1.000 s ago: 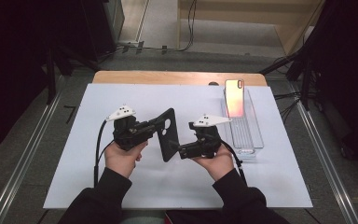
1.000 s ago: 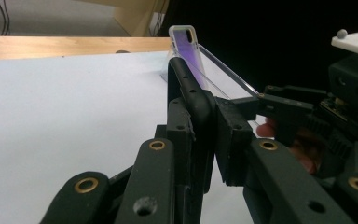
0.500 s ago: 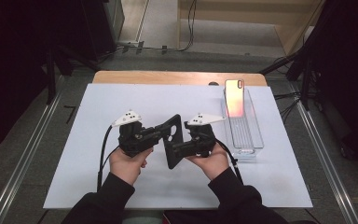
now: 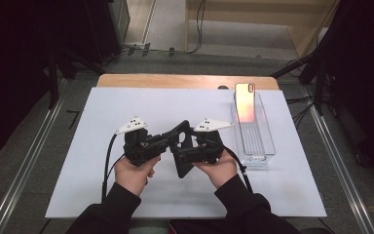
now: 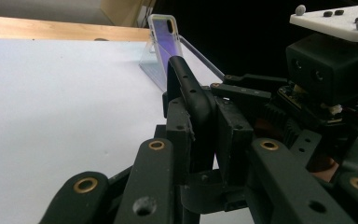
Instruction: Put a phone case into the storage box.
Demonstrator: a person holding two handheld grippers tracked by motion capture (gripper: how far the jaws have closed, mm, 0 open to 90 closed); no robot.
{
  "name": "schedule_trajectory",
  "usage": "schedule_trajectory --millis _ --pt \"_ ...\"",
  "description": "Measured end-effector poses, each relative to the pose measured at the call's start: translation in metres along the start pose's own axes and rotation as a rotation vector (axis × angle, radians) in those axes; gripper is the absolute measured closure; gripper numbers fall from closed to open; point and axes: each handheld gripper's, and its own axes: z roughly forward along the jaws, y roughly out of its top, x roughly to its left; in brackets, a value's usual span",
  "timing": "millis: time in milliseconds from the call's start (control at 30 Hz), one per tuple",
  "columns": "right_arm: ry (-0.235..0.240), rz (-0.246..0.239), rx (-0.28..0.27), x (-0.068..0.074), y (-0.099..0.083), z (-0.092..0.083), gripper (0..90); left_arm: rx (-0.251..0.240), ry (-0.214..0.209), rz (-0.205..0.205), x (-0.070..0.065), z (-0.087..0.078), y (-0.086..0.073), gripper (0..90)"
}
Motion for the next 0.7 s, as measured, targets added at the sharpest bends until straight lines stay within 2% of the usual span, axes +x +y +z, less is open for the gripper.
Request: schedule_trajectory --millis 67,167,233,400,500,667,700 --pt "-0.002 -0.006 -0.004 0.001 0.001 -0.001 11.7 -0.007 -0.003 0.003 -0.001 -0.001 0.001 74.9" --pt "-0.009 -0.011 0.000 -0.001 0.001 -0.001 11.8 -0.011 -0.002 -0.012 -0.002 -0.002 0.002 63.5" --pt "-0.015 -0.007 0.004 -0.004 0.000 -0.001 11.8 -0.005 -0.001 -0.006 -0.002 -0.004 0.003 61.1" --pt "-0.032 0.015 0.010 -0.013 -0.002 -0.002 11.8 -0.001 -0.008 -0.031 0.000 -0.008 0.005 54.3" --pt "-0.039 0.015 0.008 -0.018 -0.002 -0.004 11.9 0.032 -0.028 -0.068 0.005 -0.010 0.006 50.6" --pt "-0.034 0.011 0.012 -0.024 -0.002 -0.007 11.8 0.087 -0.045 -0.079 0.012 -0.015 0.005 46.1" --pt "-0.035 0.009 0.013 -0.026 -0.002 -0.008 11.8 0.103 -0.067 -0.087 0.014 -0.016 0.005 45.4"
